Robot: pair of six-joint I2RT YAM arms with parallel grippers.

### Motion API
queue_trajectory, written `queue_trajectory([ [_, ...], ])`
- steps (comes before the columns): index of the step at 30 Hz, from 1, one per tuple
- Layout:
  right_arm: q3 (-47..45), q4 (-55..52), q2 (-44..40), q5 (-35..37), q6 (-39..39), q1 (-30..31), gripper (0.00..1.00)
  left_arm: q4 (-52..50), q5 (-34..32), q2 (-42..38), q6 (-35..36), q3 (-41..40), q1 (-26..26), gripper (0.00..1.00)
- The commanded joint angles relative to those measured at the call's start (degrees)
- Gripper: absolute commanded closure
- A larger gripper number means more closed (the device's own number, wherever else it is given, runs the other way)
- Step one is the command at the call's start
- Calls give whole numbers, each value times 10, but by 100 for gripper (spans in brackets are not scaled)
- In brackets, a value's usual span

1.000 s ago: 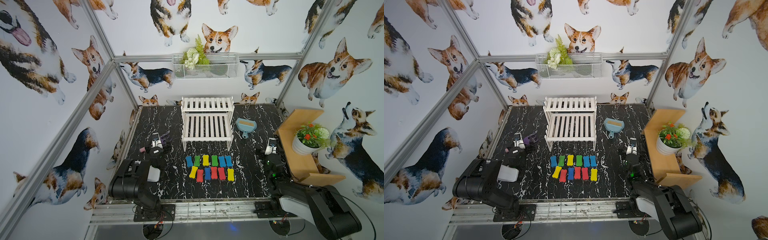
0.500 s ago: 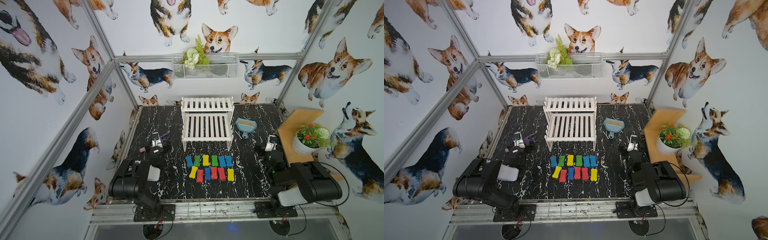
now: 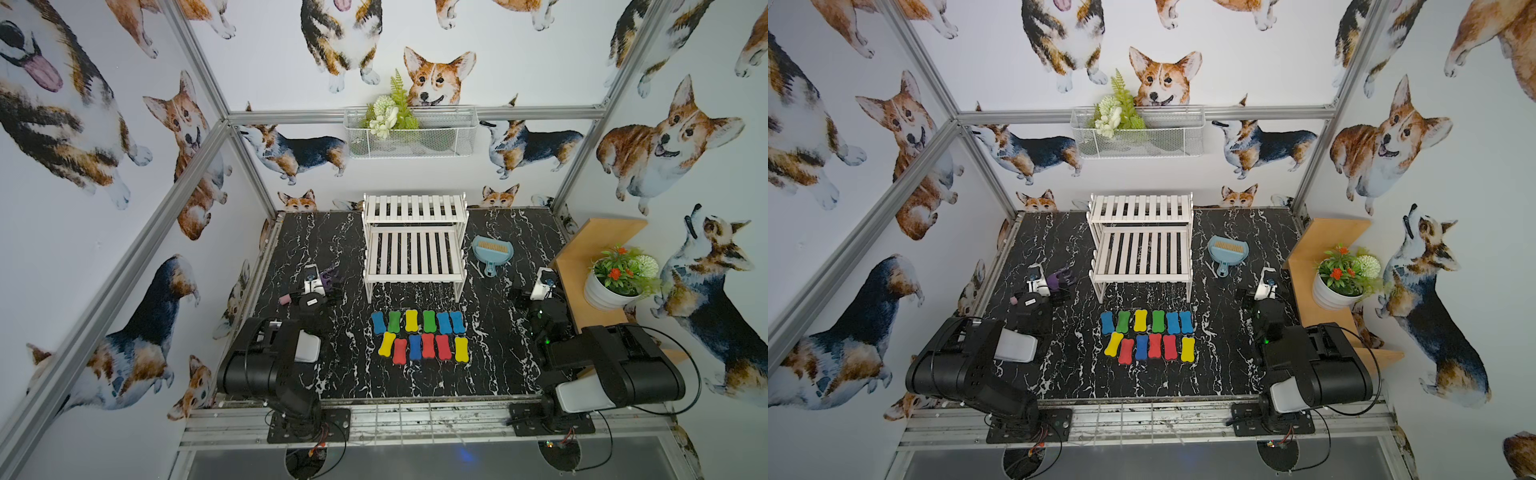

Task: Remove the whiteboard erasers from the shelf
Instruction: Reset both arms

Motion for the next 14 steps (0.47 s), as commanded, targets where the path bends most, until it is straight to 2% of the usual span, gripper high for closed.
queue_trajectory([
  [1,3,12,1,7,6,0,0,10,0,0,0,3,1,0],
  [14,2,16,2,7,4,-1,0,10,0,0,0,2,1,0],
])
